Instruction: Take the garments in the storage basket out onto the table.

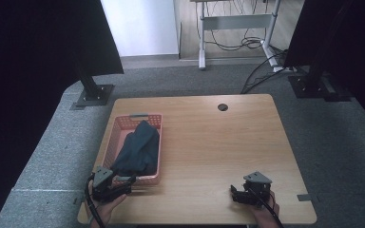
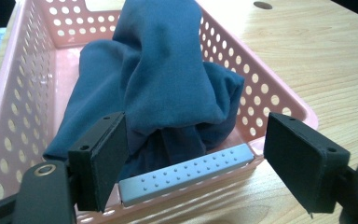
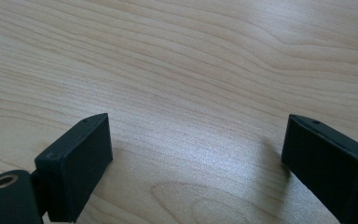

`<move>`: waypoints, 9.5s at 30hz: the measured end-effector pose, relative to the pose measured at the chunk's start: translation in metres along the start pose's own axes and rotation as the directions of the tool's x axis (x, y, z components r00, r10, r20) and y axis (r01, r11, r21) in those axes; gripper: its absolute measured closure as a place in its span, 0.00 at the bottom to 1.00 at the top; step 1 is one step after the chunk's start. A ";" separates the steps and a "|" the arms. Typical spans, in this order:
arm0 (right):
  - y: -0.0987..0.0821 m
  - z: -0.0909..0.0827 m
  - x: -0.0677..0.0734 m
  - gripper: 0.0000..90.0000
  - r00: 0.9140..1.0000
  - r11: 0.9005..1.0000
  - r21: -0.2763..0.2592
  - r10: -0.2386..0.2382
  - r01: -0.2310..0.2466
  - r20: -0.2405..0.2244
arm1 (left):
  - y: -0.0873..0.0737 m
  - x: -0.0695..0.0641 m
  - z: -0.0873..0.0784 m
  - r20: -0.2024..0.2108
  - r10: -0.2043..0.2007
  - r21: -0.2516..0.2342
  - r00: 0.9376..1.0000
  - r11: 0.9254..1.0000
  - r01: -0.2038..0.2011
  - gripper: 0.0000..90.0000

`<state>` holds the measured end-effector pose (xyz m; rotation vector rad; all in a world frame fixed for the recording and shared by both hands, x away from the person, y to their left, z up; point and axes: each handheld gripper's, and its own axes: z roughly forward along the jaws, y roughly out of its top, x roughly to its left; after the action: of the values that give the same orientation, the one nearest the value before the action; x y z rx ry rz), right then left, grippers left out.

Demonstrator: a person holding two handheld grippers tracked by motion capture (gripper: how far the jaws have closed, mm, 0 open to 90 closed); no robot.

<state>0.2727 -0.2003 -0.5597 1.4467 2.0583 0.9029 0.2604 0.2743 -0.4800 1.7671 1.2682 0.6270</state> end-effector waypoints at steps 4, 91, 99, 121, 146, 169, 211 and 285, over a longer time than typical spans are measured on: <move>0.000 0.000 0.000 0.09 1.000 1.000 0.001 -0.004 0.004 -0.007 | -0.002 0.000 0.003 -0.001 -0.001 0.010 1.000 1.000 0.001 0.24; 0.000 0.000 0.001 0.08 1.000 1.000 0.001 -0.014 0.014 -0.017 | 0.027 -0.002 0.030 0.042 0.002 0.042 0.999 0.999 -0.004 0.24; 0.000 0.000 0.001 0.08 1.000 1.000 0.002 -0.014 0.014 -0.017 | 0.035 -0.003 0.036 0.039 0.016 0.046 0.999 0.999 -0.018 0.24; 0.000 0.000 0.001 0.08 1.000 1.000 0.002 -0.014 0.014 -0.019 | 0.050 0.000 0.056 0.037 0.003 0.072 0.999 0.997 -0.006 0.26; 0.000 0.000 0.001 0.08 1.000 1.000 0.002 -0.014 0.014 -0.018 | 0.061 0.007 0.072 0.017 -0.004 0.110 1.000 0.994 0.002 0.27; 0.000 0.000 0.001 0.08 1.000 1.000 0.002 -0.014 0.014 -0.018 | 0.069 0.014 0.093 0.001 0.002 0.177 1.000 0.984 -0.002 0.28; 0.000 0.000 0.001 0.08 1.000 1.000 0.003 -0.014 0.014 -0.019 | 0.077 0.012 0.117 -0.068 0.031 0.319 0.997 0.948 -0.008 0.44; 0.000 -0.001 0.002 0.09 1.000 1.000 -0.006 -0.020 0.020 0.007 | 0.093 0.013 0.068 -0.117 0.036 0.050 0.993 0.998 -0.030 0.79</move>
<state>0.2714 -0.1985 -0.5595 1.4211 2.0597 0.8945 0.3653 0.2510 -0.4360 1.8165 1.3461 0.7342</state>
